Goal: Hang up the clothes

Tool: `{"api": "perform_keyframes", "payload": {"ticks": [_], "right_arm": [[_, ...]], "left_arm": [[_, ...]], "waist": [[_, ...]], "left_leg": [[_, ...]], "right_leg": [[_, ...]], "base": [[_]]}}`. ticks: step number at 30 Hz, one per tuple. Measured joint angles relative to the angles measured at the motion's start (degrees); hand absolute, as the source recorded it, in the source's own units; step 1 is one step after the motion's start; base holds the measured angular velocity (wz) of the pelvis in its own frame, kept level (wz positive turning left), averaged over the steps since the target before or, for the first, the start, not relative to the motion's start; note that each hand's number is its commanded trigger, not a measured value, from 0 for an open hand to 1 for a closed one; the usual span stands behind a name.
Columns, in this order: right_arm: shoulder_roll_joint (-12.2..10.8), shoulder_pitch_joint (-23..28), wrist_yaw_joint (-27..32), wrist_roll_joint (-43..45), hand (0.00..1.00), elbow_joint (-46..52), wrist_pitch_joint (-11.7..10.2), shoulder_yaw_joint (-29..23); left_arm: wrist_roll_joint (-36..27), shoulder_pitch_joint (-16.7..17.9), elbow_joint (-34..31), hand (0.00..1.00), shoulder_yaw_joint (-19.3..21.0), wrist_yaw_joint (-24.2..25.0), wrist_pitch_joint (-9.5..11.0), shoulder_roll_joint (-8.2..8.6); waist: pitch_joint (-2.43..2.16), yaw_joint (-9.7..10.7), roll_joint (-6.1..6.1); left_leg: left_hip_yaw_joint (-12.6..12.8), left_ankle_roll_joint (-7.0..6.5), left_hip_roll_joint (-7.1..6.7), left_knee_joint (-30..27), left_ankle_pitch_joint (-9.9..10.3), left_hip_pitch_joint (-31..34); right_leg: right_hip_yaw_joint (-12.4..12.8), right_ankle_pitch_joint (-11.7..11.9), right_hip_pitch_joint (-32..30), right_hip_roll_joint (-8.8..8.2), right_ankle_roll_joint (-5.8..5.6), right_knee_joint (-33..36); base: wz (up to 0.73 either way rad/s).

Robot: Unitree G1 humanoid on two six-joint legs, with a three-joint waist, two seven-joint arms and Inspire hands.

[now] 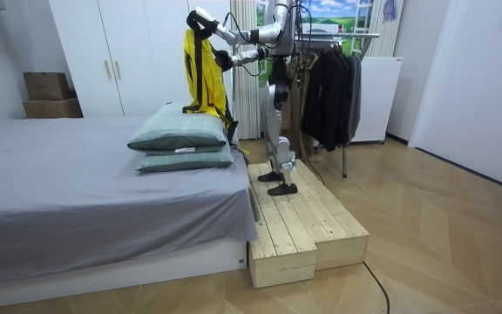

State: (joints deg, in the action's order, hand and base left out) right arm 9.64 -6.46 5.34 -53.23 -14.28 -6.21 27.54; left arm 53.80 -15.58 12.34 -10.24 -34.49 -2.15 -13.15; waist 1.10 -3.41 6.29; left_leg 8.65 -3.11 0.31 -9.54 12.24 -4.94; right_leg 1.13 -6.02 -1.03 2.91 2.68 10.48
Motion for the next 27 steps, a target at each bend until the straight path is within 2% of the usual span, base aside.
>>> {"api": "perform_keyframes", "payload": {"ticks": [7,11,14,17,27], "right_arm": [[0.00,0.24,-0.25,0.57,0.00,0.00,0.00,0.34],[0.19,0.94,-2.34,4.89,0.00,-0.95,0.00,0.39],[1.74,1.17,-5.25,8.47,0.00,-2.61,0.02,0.80],[1.83,1.17,-6.81,13.14,0.00,-4.69,0.04,0.75],[1.61,1.16,-8.02,18.47,0.00,-8.92,0.15,0.60]], "left_arm": [[-0.48,0.00,-0.10,1.00,0.11,-0.26,0.00,0.17],[-0.27,-0.01,-0.11,1.00,-0.08,0.02,-0.01,0.13],[-0.08,-0.01,-0.17,1.00,-1.34,0.37,0.08,-0.38],[-0.40,-0.01,-0.17,1.00,-2.51,0.74,0.17,-1.32],[-1.35,-0.46,-2.43,1.00,-3.15,1.44,2.44,-1.55]], "waist": [[-0.06,0.19,0.08],[-0.07,0.49,0.13],[-0.10,0.93,0.27],[-0.09,2.26,0.40],[0.02,2.96,1.11]], "left_leg": [[-0.34,0.01,0.02,0.00,0.01,0.14],[-0.81,0.01,-0.01,-0.06,0.01,0.13],[-1.44,0.00,-0.08,-0.10,0.01,0.09],[-2.63,0.00,-0.16,-0.25,0.01,0.11],[-2.64,0.00,-0.10,-0.22,0.01,-0.07]], "right_leg": [[-0.34,0.01,0.04,-0.01,0.01,-0.02],[-1.02,0.02,0.18,-0.05,0.02,0.02],[-1.51,0.01,0.46,-0.21,0.02,0.06],[-2.91,0.02,0.98,-0.42,0.02,-0.05],[-2.87,0.01,1.04,-0.40,0.02,0.00]], "base": [[0.02],[0.05],[0.13],[0.17],[0.02]]}}
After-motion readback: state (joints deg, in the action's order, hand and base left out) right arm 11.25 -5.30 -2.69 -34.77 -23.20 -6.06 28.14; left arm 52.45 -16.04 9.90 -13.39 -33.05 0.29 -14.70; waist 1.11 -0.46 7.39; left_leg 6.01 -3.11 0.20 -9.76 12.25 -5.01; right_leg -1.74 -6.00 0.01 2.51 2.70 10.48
